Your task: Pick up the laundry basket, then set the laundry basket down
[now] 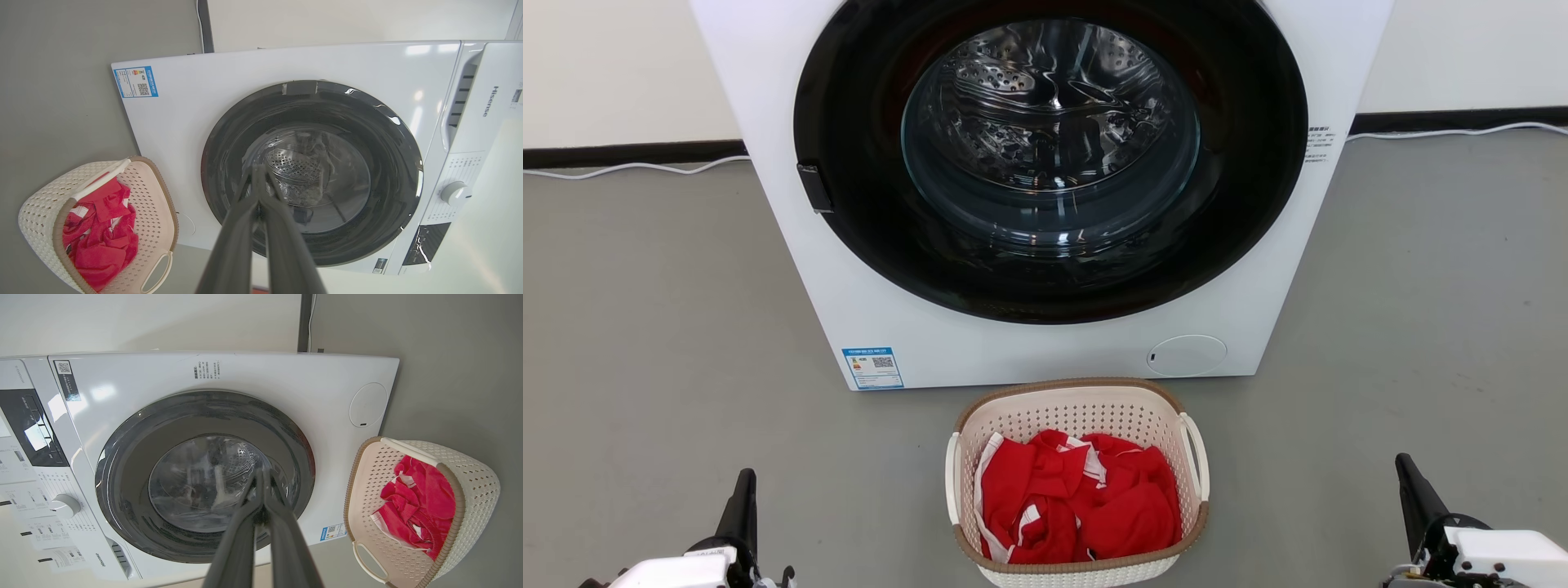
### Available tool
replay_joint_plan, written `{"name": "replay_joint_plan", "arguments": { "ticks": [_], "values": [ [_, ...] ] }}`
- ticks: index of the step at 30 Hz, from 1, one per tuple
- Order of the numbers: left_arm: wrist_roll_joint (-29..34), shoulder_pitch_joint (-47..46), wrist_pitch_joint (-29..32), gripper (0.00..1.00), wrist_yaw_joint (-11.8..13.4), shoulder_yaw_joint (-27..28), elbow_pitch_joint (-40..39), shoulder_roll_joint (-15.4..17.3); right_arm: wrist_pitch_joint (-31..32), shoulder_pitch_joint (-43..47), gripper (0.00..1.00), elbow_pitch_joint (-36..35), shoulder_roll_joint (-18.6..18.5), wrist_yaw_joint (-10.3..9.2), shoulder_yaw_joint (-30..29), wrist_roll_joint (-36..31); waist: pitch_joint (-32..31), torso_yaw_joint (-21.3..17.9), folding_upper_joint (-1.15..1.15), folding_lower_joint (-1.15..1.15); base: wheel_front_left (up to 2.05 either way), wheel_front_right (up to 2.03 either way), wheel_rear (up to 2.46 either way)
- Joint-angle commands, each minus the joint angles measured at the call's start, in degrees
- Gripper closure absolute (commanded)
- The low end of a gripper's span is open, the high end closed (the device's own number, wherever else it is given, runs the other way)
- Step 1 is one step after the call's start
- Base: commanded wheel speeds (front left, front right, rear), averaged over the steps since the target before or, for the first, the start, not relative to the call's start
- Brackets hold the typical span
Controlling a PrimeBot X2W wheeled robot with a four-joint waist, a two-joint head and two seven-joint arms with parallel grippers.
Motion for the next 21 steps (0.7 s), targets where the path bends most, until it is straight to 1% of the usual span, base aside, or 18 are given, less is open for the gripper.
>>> {"name": "replay_joint_plan", "arguments": {
  "ticks": [1,14,15,18,21],
  "values": [
    [-0.4,-2.6,0.4,1.00,-0.4,1.9,-1.5,0.8,0.4,-2.6,1.00,-1.7,-0.9,0.17,1.1,0.4,0.0,0.0,0.00,0.00,0.00,0.00,0.00],
    [-0.4,-2.6,0.4,1.00,-0.4,1.9,-1.5,0.8,0.4,-2.6,1.00,-1.7,-0.9,0.17,1.1,0.4,0.0,0.0,0.00,0.00,0.00,0.00,0.00],
    [0.0,0.0,0.0,0.00,0.0,0.0,0.0,0.0,0.0,0.0,0.00,0.0,0.0,0.00,0.0,0.0,0.0,0.0,0.00,0.00,0.00,0.00,0.00],
    [0.0,1.0,-0.1,0.00,0.0,-0.1,1.6,-0.6,-0.1,1.0,0.00,1.5,0.6,-0.03,0.1,0.0,0.0,0.0,0.00,0.00,0.00,0.00,0.00],
    [-0.2,1.1,-0.6,0.00,0.0,-0.5,1.1,-0.5,-0.5,1.2,0.00,0.9,0.6,-0.03,0.4,0.0,0.0,0.0,0.00,0.02,0.00,0.00,0.00]
  ]
}}
